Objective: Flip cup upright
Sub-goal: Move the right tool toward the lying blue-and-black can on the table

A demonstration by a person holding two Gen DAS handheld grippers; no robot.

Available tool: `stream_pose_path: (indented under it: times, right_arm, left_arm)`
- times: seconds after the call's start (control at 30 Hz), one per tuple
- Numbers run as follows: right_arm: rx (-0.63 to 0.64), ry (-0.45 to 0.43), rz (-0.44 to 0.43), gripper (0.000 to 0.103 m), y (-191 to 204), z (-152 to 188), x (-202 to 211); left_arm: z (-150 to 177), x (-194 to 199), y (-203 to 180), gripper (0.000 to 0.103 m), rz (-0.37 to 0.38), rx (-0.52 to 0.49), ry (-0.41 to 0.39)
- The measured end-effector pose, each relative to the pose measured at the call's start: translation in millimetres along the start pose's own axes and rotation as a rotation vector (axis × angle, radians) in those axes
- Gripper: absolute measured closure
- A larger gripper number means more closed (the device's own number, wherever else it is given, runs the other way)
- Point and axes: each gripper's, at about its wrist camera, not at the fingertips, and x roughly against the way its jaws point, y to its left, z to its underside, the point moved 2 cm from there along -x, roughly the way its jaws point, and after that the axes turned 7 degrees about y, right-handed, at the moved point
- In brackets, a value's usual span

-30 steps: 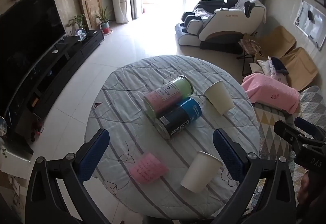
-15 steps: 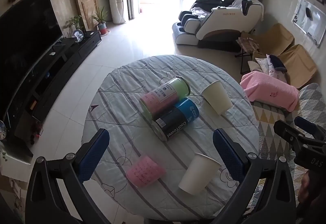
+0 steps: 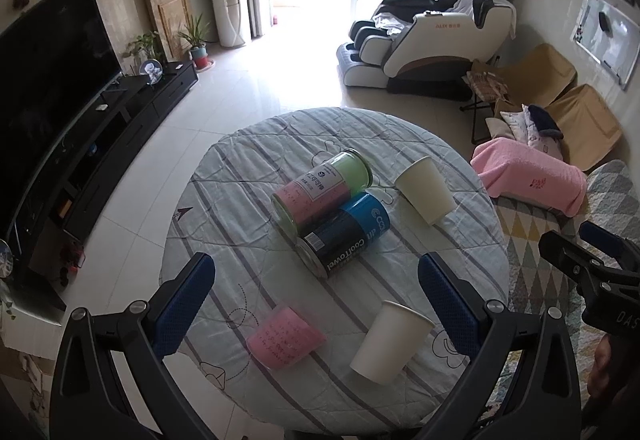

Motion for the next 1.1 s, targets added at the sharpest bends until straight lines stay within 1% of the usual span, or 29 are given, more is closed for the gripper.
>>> stream_pose_path:
  times: [0.2,0.3,0.37,0.43,0.53,0.63,0.77,0.93,1.1]
  right_arm:
    - [0.004,-0.012,0.001,0.000,1.0,0.0,4.3]
    - [0.005,-0.023,0.002,0.000,1.5,0.0,8.0]
    - [0.005,-0.049,-0.001,0.000,1.4,-0.5,14.4]
    - [0.007,-0.098,-0.011,0.000,2.2,-1.8,25.5]
    - [0.012,-0.185,0.000,0.000,4.4,-4.2,43.6]
    - [0.016,-0.241,-0.006,0.000,7.4,-6.7,55.5]
    - [0.025,-0.283,0.004,0.000,11.8,-10.2,63.8]
    - [0.031,-0.322,0.010,0.000,13.3,-9.5,69.7]
    - [0.029,-0.318,0.015,0.000,13.3,-6.9,68.5]
  left_arm:
    - [3.2,4.5,3.3,0.000,0.001,0.005,-0.020]
    - [3.6,10.6,4.2,0.000,0.005,0.006,-0.044]
    - [2.2,18.1,5.4,0.000,0.013,0.008,-0.075]
    - [0.4,29.7,5.7,0.000,0.015,0.003,-0.127]
    - [-2.7,43.9,5.2,0.000,0.006,-0.009,-0.188]
    - [-6.3,56.8,4.9,0.000,-0.001,-0.019,-0.248]
    - [-10.4,69.6,6.2,0.000,-0.008,-0.031,-0.312]
    - [-11.4,76.5,9.3,0.000,-0.015,-0.038,-0.354]
    - [-10.9,77.7,9.7,0.000,-0.010,-0.038,-0.345]
